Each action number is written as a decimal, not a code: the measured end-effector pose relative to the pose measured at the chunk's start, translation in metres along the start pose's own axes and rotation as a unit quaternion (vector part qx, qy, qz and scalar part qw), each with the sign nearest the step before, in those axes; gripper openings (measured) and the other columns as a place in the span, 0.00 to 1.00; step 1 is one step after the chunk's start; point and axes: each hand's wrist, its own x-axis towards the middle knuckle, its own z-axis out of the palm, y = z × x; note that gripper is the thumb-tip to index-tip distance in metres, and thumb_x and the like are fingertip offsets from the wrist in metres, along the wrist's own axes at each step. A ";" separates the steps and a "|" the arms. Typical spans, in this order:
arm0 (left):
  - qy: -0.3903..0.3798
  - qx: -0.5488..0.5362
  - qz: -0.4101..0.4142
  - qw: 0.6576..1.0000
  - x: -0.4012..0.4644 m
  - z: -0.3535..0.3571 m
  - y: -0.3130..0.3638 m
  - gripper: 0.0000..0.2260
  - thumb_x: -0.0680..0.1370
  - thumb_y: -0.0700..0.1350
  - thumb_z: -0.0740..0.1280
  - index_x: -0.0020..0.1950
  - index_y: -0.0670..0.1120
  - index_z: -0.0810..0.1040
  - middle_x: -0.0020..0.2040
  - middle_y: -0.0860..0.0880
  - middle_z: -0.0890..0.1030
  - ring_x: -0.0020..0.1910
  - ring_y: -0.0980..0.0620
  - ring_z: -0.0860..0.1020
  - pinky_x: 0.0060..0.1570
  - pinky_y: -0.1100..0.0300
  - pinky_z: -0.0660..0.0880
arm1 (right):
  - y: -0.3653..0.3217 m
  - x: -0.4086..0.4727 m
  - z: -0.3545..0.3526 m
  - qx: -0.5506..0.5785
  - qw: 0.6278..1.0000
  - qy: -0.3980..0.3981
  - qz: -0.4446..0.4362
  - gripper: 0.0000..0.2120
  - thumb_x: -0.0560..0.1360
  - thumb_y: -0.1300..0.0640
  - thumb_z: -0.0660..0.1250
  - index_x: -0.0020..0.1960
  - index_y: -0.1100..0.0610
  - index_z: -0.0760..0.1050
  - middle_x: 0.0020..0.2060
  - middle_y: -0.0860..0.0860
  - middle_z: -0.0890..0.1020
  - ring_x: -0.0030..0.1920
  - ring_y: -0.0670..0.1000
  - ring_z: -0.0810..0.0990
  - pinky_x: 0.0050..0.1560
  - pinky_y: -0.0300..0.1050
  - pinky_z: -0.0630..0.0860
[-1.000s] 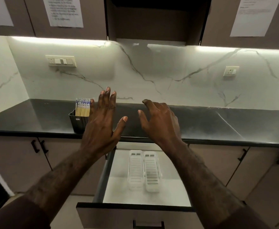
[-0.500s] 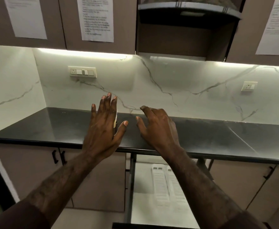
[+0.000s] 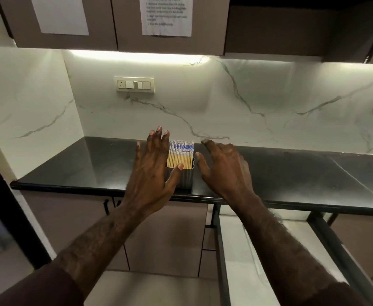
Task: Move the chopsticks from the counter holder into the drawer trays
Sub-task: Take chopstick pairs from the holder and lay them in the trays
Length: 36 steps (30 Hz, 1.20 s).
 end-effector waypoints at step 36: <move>-0.137 -0.071 -0.031 0.988 0.169 0.268 -0.274 0.30 0.79 0.54 0.58 0.77 0.44 0.55 0.78 0.44 0.48 0.78 0.48 0.45 0.75 0.52 0.39 | 0.068 0.207 0.343 0.016 0.979 -0.173 0.108 0.15 0.80 0.50 0.60 0.66 0.50 0.74 0.46 0.48 0.83 0.38 0.42 0.77 0.38 0.34 0.75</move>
